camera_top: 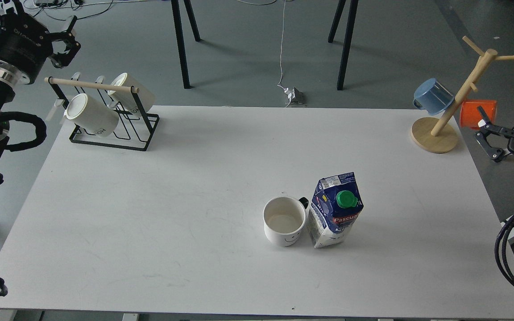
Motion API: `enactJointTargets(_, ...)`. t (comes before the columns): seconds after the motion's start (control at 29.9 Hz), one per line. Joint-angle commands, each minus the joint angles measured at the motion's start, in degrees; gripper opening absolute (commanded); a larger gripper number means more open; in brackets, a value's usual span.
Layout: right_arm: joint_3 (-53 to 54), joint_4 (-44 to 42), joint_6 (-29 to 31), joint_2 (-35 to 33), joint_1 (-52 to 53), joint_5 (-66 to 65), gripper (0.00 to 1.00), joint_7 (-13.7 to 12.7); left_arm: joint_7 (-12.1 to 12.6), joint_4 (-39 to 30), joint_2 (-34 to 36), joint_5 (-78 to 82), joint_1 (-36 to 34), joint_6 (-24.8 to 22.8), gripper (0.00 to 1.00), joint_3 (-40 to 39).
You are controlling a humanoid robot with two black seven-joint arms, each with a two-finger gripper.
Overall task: Place cup and milk with both arms
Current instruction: 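Open the right gripper and withdraw the right arm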
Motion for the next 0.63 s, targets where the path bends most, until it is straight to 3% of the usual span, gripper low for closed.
enactJointTargets(0.0,-2.07,-11.13,0.00,1.54,12.55,-0.44,1.00,0.48,-0.03,0.10,-0.40,-3.13,0.26,0.00,1.00,0.14)
enactJointTargets(0.33,-13.85,-39.00,0.00,11.39,37.97,-0.35,1.00,0.13,-0.12,4.14,-3.83,-4.98,-0.17,0.00,1.00,0.14)
enactJointTargets(0.6,-14.83,-40.77,0.00,15.17,39.04,0.27,1.00,1.01,-0.73,5.90,-5.14,-4.98,-1.93,0.00,1.00,0.23)
